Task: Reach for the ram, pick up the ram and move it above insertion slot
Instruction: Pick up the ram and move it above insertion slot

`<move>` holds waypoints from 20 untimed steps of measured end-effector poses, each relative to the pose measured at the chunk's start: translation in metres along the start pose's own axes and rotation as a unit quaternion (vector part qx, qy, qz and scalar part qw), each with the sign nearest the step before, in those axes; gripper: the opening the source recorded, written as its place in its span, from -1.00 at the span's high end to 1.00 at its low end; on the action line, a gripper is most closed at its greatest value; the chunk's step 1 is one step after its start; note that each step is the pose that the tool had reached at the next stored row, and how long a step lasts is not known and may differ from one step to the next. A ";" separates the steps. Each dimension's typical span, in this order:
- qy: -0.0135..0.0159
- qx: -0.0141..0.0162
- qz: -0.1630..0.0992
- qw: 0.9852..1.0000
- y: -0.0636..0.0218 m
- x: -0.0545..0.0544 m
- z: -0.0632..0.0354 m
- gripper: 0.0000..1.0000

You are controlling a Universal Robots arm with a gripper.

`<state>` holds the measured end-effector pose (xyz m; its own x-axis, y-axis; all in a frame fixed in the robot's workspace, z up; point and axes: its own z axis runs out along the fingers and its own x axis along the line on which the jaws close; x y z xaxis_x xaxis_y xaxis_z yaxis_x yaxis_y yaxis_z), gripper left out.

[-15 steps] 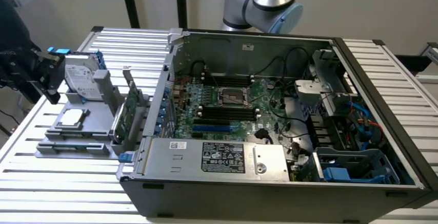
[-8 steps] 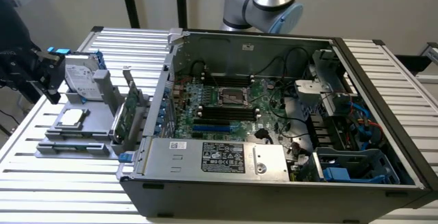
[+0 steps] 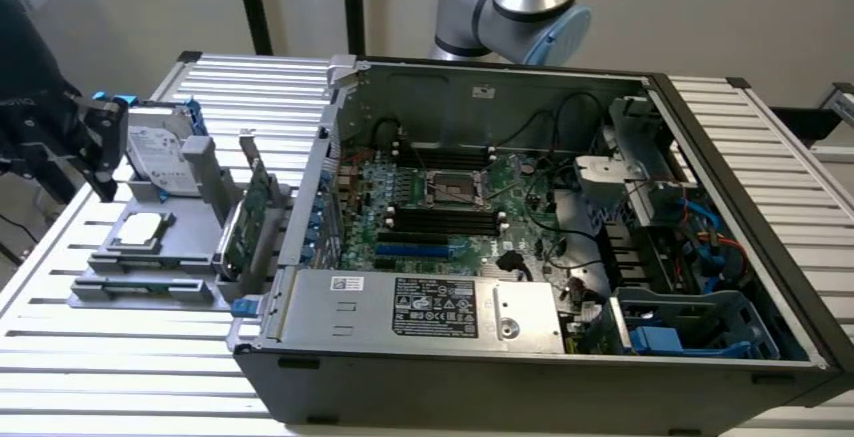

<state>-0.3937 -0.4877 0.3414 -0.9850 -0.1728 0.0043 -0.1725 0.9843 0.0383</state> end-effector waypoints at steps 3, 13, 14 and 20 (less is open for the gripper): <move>0.001 0.000 -0.027 1.000 0.0000 0.000 0.0000 0.15; 0.004 0.001 -0.118 0.993 0.0000 0.000 0.0000 0.15; 0.005 0.001 -0.127 0.992 0.0000 0.000 0.0000 0.15; 0.006 0.001 -0.181 0.984 0.0000 0.000 0.0000 0.15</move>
<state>-0.3937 -0.4877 0.3414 -0.8592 -0.5116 0.0034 -0.5112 0.8586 0.0379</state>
